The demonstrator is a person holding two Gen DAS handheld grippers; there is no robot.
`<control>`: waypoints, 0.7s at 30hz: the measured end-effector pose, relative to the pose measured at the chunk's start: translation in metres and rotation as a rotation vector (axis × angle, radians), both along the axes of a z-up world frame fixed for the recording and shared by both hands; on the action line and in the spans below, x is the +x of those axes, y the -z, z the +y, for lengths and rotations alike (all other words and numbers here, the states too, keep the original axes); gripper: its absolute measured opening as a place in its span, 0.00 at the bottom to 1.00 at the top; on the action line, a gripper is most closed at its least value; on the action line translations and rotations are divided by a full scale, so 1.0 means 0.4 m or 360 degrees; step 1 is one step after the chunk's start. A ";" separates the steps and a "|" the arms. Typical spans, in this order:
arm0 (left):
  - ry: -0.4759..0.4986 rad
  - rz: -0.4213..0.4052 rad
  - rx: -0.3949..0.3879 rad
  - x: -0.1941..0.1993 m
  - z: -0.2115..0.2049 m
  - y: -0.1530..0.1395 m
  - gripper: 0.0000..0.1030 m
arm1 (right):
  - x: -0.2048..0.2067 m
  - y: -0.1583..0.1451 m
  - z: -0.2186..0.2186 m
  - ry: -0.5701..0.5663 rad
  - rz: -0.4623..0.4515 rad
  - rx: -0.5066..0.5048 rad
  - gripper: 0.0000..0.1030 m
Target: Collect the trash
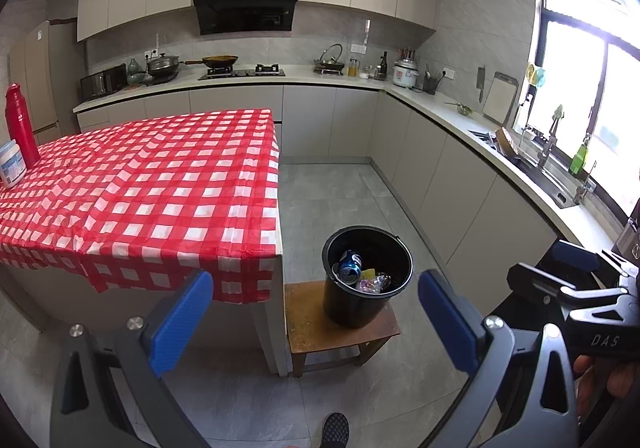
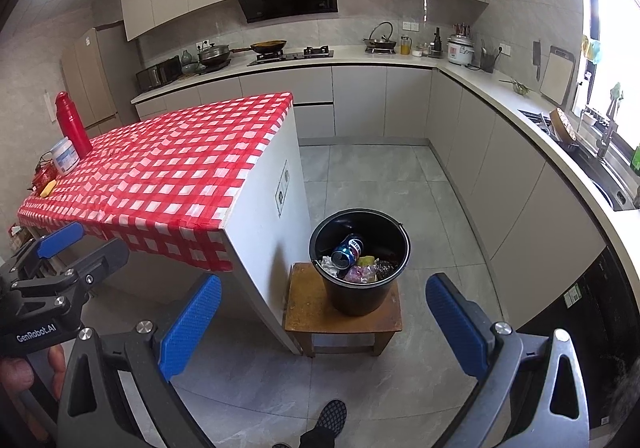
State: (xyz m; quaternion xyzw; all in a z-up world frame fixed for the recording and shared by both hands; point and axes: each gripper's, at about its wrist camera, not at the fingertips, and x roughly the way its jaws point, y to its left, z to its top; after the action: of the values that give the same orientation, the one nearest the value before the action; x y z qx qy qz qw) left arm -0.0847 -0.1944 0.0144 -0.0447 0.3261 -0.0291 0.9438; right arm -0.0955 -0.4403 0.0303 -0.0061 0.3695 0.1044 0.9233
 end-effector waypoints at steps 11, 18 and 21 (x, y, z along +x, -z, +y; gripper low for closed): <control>0.0000 -0.0001 -0.0010 0.004 0.001 -0.004 1.00 | 0.001 -0.003 0.005 -0.0008 -0.0005 -0.0004 1.00; -0.0004 -0.0012 -0.0008 0.005 0.001 -0.005 1.00 | 0.002 -0.007 0.007 -0.0012 -0.0010 -0.0006 1.00; -0.0004 -0.0015 -0.0010 0.004 0.004 -0.004 1.00 | 0.002 -0.008 0.009 -0.0013 -0.0010 -0.0012 1.00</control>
State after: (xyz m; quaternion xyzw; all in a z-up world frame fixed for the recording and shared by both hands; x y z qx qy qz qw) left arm -0.0830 -0.1929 0.0162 -0.0478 0.3214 -0.0290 0.9453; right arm -0.0949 -0.4368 0.0333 -0.0114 0.3670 0.1068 0.9240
